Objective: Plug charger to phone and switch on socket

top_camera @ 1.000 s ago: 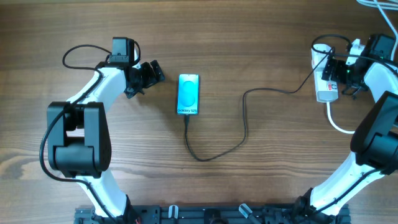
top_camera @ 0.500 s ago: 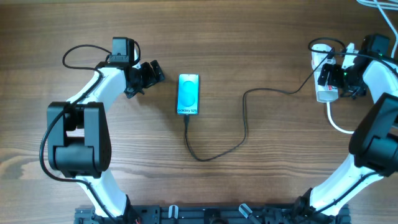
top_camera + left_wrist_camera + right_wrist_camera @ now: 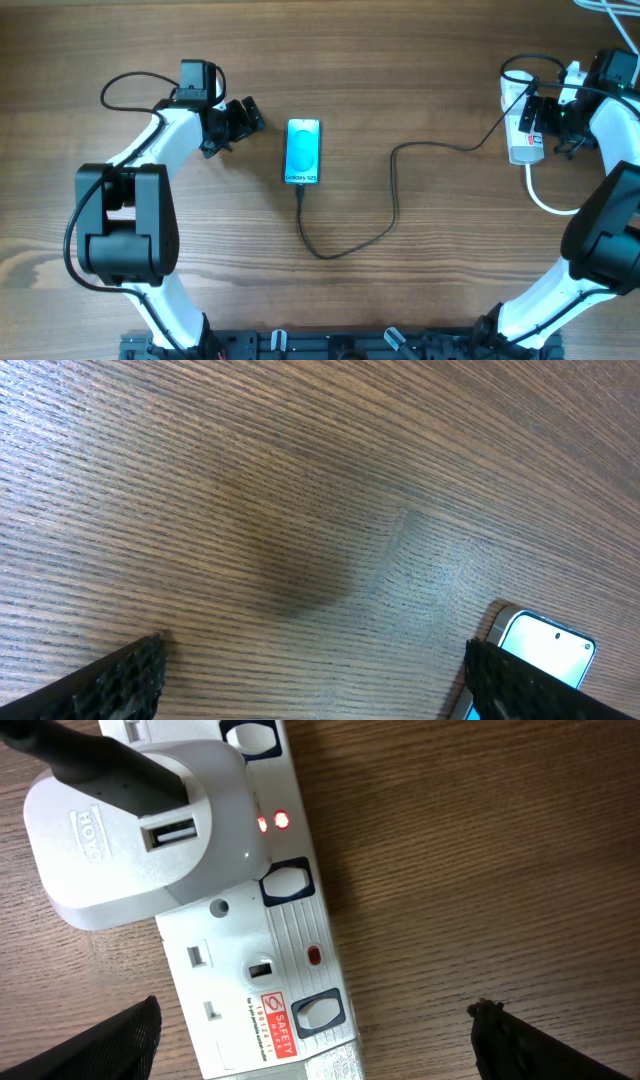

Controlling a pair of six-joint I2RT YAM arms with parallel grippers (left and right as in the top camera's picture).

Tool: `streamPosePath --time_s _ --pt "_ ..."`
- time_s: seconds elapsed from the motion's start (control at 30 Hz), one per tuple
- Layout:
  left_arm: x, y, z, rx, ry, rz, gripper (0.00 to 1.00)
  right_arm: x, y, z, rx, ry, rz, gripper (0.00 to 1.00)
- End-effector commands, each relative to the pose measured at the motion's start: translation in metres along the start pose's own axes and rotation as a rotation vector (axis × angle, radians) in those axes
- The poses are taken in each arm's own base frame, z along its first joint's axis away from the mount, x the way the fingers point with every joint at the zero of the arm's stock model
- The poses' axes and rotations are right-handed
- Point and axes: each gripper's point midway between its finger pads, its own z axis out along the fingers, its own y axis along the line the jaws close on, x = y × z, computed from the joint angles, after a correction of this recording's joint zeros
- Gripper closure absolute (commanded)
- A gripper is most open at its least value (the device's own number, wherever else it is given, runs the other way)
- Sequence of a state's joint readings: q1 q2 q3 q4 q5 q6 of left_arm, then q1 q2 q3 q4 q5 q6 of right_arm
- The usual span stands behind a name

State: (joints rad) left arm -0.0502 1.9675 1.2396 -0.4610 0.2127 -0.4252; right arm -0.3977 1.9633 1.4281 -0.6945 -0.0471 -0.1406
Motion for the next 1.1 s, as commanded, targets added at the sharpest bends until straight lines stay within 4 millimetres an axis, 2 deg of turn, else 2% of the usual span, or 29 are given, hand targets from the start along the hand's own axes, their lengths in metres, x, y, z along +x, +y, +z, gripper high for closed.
streamPosePath --time_s 0.0,0.3,0.43,0.6,0.73,0.97,1.07 --pt "0.017 0.022 0.018 -0.059 0.052 -0.033 0.0 -0.003 -0.002 -0.006 0.015 -0.016 -0.019 0.0" --pt "0.017 0.022 0.018 -0.059 0.052 -0.032 0.0 -0.003 -0.002 -0.005 0.015 -0.016 -0.019 0.0" --pt "0.017 0.022 0.018 -0.059 0.052 -0.033 0.0 0.002 0.0 0.005 0.01 0.009 -0.02 0.0" --pt "0.017 0.022 0.018 -0.059 0.052 -0.032 0.0 -0.003 0.0 -0.005 0.014 -0.017 -0.021 0.0" --pt "0.017 0.022 0.018 -0.059 0.051 -0.032 0.0 -0.02 0.0 -0.042 0.026 -0.108 -0.027 0.0" --pt "0.017 0.022 0.018 -0.059 0.052 -0.032 0.0 -0.047 0.001 -0.146 0.062 -0.356 -0.037 0.0" --pt "0.017 0.022 0.018 -0.059 0.052 -0.032 0.0 -0.05 0.002 -0.18 0.074 -0.435 -0.04 0.0"
